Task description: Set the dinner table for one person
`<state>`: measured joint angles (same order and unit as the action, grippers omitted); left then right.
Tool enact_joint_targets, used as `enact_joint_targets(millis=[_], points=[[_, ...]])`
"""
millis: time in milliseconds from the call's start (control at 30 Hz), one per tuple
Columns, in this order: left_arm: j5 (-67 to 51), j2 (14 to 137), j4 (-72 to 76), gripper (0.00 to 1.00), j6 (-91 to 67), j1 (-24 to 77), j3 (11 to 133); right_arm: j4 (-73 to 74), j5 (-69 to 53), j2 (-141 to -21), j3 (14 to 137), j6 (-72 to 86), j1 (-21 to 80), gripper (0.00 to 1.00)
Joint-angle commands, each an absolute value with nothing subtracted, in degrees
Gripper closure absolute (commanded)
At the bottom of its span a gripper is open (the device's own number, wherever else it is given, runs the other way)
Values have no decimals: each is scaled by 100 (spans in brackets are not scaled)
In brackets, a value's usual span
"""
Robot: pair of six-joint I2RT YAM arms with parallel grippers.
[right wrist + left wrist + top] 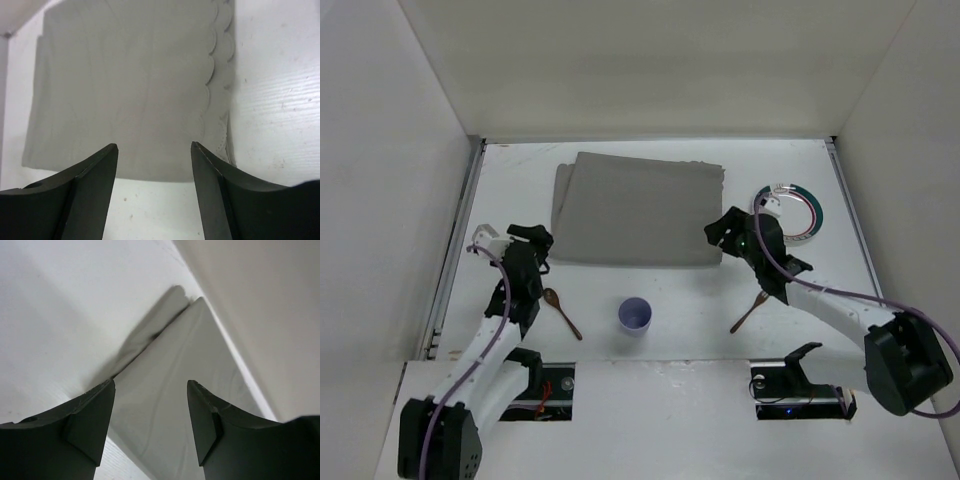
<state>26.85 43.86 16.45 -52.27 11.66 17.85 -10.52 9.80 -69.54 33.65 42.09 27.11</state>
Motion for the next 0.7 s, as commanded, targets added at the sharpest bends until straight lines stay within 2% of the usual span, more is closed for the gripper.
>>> enact_joint_targets(millis=[0,100,233,400,467,533,600,667], points=[[2953,5157,1230,43,-4878,1261,2240,-932,1538,-6803,3243,4315,2834,32],[3076,6210,1467,42,-4887,1331,2627,-879,1538,-7092,3173,4491,2922,28],[3050,6986,1696,43,-4781,1357,2917,-905,1477,-7444,3076,4658,3036,27],[2945,7488,1784,57,-4983,1305,2866,-879,1520,-7778,3067,4790,3133,31],[2778,7602,1845,65,-5080,1200,2821,-879,1512,-7945,3102,4808,3133,37],[2471,7725,1933,76,-5141,1121,2804,-922,1468,-8076,3164,4799,3133,45],[2225,7839,2012,84,-5176,1050,2786,-958,1433,-8147,3217,4808,3081,65],[2022,7927,2091,90,-5194,1050,2760,-932,1529,-8017,3165,4834,2993,78]])
